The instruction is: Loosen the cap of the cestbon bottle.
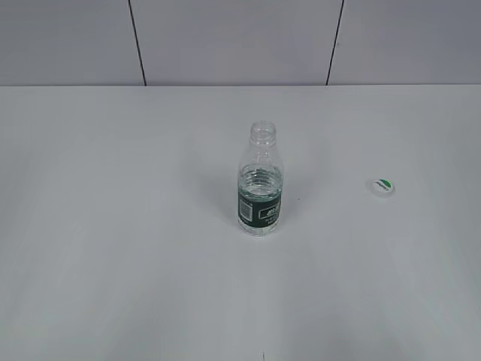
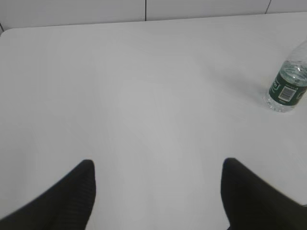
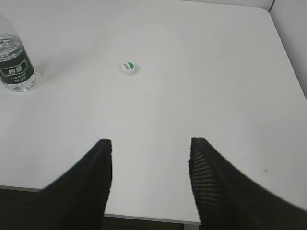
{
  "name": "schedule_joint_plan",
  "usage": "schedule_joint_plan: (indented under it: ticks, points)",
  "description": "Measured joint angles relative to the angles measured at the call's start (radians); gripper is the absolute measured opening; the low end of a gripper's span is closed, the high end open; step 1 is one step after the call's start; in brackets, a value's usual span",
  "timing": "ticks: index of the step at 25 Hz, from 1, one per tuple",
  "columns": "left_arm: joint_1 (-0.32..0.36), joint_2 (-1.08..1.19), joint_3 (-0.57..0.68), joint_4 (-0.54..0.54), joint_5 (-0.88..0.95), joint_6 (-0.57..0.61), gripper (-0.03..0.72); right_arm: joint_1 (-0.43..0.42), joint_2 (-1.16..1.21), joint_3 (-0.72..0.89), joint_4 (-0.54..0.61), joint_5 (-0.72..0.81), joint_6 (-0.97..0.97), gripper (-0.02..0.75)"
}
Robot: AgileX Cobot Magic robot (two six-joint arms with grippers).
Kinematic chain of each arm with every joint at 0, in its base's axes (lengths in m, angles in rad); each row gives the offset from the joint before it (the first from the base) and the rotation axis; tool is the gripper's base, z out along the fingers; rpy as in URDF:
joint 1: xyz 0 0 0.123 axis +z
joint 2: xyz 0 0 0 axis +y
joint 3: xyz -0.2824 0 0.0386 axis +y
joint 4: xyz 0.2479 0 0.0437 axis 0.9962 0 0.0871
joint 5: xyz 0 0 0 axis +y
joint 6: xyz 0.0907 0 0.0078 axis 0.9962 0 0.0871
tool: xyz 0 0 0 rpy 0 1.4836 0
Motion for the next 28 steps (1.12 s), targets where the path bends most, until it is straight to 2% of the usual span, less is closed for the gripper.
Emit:
schedule_joint_plan:
  ticks: [14, 23, 28]
  points:
    - [0.002, 0.0, 0.004, -0.002, -0.014, 0.014, 0.498, 0.0, 0.0, 0.011, -0.004, 0.003, 0.002, 0.399]
    - [0.07, 0.0, 0.004, -0.002, -0.014, 0.014, 0.498, 0.0, 0.0, 0.011, -0.004, 0.004, 0.004, 0.399]
    - [0.079, 0.0, 0.004, -0.002, -0.014, 0.014, 0.498, -0.021, 0.0, 0.011, -0.029, 0.004, 0.003, 0.399]
